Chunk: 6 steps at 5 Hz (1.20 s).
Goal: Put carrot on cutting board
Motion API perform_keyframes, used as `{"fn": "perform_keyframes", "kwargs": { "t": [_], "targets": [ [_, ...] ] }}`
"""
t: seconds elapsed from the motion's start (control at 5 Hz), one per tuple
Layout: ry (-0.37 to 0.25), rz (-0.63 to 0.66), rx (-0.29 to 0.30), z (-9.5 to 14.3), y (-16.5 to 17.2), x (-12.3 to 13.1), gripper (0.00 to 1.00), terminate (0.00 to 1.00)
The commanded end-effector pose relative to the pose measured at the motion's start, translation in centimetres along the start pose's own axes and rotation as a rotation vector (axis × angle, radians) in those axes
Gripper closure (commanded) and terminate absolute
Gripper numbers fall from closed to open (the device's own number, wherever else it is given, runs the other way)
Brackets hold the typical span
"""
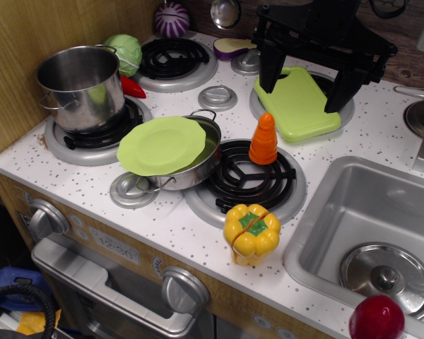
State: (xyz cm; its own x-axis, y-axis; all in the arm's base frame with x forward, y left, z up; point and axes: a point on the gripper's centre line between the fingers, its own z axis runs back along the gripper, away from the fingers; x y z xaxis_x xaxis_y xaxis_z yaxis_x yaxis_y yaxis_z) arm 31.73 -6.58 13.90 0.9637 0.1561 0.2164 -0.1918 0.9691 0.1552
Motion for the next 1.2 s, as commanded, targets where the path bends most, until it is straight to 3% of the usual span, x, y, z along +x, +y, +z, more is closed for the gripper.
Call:
{"fn": "perform_keyframes", "kwargs": {
  "t": [0.0,0.6,1.0],
  "targets": [
    [0.000,0.000,0.000,0.0,0.0,0.0,0.00,0.00],
    [-0.077,-0.078,-0.012,-3.3,2.7,2.2,0.00,0.00],
    [-0.134,-0.102,-0.061,-6.3,3.1,2.6,0.00,0.00]
  ]
}}
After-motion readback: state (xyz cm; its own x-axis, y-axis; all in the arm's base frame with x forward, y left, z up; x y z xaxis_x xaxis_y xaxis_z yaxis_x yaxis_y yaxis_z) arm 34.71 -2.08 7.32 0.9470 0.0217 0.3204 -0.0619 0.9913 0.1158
